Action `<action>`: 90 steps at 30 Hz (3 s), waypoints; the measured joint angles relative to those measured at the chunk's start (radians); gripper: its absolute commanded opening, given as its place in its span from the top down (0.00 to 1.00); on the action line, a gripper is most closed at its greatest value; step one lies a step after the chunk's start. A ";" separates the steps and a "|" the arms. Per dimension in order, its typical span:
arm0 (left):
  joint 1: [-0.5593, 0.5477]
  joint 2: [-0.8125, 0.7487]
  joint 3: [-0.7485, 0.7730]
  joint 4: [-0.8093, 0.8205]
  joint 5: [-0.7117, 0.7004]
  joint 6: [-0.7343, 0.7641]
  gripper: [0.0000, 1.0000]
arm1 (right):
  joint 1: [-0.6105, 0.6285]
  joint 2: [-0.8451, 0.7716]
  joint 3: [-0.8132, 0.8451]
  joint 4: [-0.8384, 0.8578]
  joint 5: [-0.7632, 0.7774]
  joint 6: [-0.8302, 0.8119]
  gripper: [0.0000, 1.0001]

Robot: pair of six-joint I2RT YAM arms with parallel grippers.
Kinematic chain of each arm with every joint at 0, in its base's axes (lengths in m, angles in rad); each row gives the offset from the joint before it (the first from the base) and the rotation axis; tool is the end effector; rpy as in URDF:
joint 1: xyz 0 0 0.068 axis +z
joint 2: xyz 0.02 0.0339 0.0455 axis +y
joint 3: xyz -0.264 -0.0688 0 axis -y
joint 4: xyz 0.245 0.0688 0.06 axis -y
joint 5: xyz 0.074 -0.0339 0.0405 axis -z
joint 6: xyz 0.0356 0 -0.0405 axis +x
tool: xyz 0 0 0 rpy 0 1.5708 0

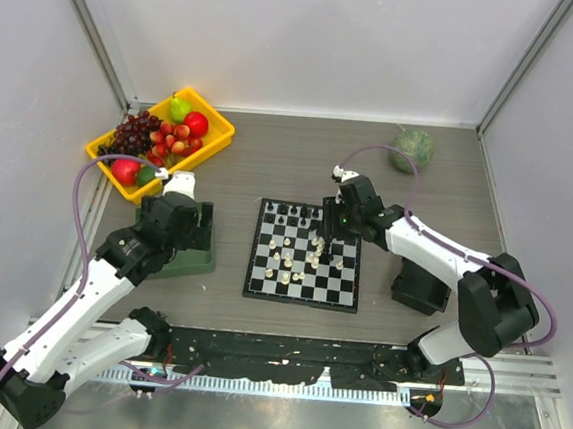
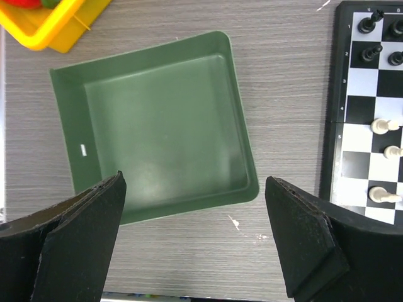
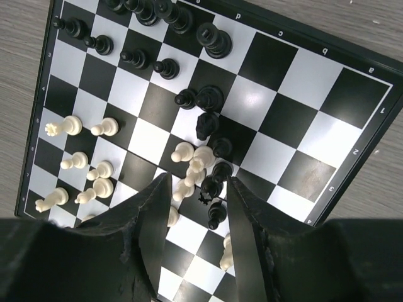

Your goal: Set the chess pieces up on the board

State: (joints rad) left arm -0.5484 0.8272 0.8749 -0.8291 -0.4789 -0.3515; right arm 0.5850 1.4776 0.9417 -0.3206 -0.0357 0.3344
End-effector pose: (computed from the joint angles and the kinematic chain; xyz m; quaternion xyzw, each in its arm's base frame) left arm 0.1435 -0.0684 0.3051 -0.0026 0.9014 0.0347 0.4316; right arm 0.2565 0.1714 0.2201 -0.1233 0.9286 0.1701 0.3058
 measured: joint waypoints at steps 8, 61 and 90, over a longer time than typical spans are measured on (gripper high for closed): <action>0.011 0.015 -0.051 0.093 0.043 -0.068 0.00 | -0.001 -0.008 -0.012 0.002 -0.011 0.020 0.58; 0.151 0.023 0.078 0.249 0.121 -0.086 0.00 | 0.023 0.019 -0.048 -0.018 -0.012 0.047 0.68; 0.160 0.018 0.078 0.249 0.112 -0.085 0.00 | 0.015 -0.100 -0.023 -0.105 0.117 -0.005 0.88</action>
State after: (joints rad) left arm -0.3885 0.8455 0.9527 -0.5804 -0.3668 -0.4366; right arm 0.6003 1.3773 0.9188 -0.4255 0.0811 0.3294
